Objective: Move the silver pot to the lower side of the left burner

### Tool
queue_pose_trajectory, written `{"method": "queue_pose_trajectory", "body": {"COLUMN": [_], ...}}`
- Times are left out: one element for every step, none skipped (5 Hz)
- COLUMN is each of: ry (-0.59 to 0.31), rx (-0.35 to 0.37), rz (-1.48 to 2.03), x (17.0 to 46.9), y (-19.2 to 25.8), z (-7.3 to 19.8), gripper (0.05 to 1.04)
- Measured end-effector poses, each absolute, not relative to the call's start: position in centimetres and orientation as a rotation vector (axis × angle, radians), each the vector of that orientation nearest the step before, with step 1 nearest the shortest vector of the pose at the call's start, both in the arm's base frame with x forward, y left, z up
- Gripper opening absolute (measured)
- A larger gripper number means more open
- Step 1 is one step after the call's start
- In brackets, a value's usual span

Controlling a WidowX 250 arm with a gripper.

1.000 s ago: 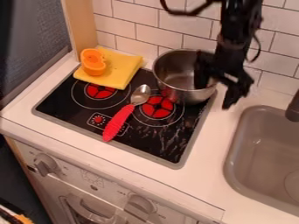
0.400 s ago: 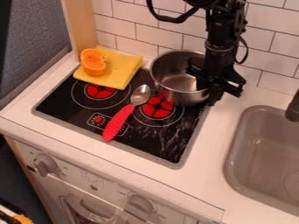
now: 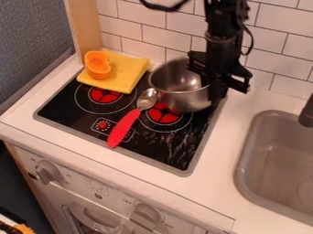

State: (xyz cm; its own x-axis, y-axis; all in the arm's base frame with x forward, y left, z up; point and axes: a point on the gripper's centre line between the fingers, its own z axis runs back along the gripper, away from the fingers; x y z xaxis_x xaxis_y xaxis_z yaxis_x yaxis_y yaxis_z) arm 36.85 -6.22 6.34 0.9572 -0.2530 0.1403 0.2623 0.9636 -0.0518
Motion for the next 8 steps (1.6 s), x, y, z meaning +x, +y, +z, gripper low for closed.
{"method": "queue_pose_trajectory", "body": {"ry": [-0.244,-0.221,-0.121,-0.039,-0.010,-0.016,-0.028,-0.055], "rx": [-0.070,-0.055,0.008,0.049,0.068,0.089,0.077,0.057], "rz": [-0.222,-0.115,-0.014,0.087,0.106,0.125,0.119,0.098], "x": [34.8,30.8,26.2,23.9,23.8,24.6,25.1,26.1], "y": [-3.4,1.9,6.1,11.1,13.7,15.0,15.0,14.3], "z": [11.9,12.0,9.2,6.2,4.7,4.2,3.8,4.1], "gripper": [0.074,0.074,0.074,0.074,0.074,0.074,0.074,0.074]}}
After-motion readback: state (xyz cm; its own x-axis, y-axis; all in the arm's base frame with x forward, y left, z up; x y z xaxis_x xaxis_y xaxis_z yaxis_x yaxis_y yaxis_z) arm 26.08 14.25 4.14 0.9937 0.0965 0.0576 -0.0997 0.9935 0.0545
